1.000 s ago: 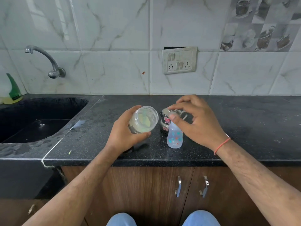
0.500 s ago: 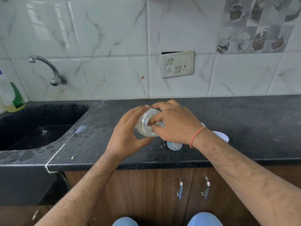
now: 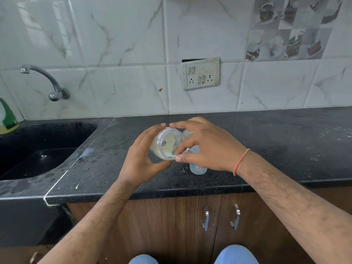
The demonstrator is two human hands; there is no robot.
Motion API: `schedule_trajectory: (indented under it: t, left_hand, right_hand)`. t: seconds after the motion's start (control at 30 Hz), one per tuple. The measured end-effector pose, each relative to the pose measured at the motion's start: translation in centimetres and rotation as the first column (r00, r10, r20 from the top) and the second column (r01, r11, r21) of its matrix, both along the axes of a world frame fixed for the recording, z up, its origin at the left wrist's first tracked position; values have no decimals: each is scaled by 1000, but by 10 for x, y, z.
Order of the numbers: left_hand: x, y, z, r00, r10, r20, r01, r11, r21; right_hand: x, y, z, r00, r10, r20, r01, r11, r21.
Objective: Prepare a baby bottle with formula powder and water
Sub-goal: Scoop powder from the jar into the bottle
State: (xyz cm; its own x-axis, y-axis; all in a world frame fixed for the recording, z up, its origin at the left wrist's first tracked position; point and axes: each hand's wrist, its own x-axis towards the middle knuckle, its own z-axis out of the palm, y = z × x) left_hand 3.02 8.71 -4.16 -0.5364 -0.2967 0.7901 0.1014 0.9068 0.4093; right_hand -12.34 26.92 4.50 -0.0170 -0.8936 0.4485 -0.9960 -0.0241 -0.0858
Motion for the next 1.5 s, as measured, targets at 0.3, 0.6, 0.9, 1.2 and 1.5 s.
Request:
schedule_trajectory:
  t: [0.3,0.6,0.9,1.2,1.5]
  left_hand:
    - [-8,-11,-26,1000,-9,23,5,982,187]
    - [-8,-16,-36,999,30,38,-34,990,135]
    - [-9,-17,-39,998,37,48,-41,996,77]
    - [-9,-18,-39,996,52,76,-61,990,129]
    - [-11,-25,-40,990,89,110,-113,964,239]
  right_hand:
    - [-17,-26,-29,932,-140,-334,3,925,-380]
    - [-17,-39,-37,901,-190,-391,2,902,-433]
    - [-10,-50,-54,926,-234,-297,143,944,-296]
    - [-6,-62,-56,964,-247,98,260,953,-157]
    - [-29,-72,-47,784,-157,600,310,937,-159]
